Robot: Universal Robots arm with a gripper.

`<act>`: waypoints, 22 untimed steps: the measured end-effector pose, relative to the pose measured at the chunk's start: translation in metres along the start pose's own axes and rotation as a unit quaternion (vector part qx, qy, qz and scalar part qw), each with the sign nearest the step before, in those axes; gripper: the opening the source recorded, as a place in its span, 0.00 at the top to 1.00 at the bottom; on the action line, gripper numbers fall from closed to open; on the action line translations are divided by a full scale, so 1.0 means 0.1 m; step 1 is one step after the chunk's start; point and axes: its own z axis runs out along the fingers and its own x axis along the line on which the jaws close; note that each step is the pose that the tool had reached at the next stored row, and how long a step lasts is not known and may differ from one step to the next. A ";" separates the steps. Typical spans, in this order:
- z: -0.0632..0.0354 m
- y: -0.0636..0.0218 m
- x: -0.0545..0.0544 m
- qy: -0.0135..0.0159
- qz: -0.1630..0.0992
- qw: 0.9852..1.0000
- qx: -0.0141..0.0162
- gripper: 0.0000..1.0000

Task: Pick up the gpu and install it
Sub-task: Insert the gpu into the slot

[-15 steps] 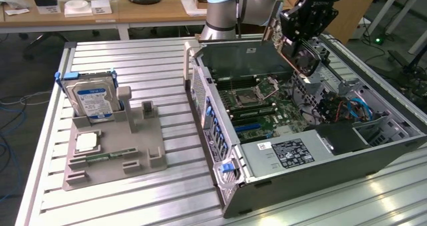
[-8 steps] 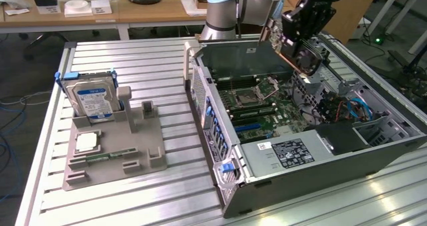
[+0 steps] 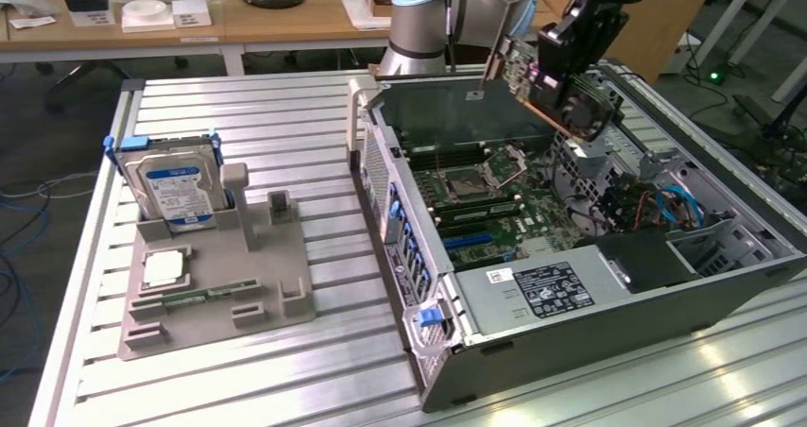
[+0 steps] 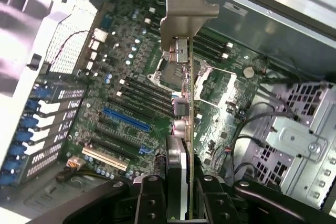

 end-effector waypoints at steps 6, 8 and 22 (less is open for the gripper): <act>0.000 0.000 0.00 0.001 -0.055 0.999 0.000 0.72; 0.000 0.000 0.00 0.001 -0.073 0.997 0.000 0.72; 0.000 0.000 0.00 0.004 -0.199 0.980 0.000 0.72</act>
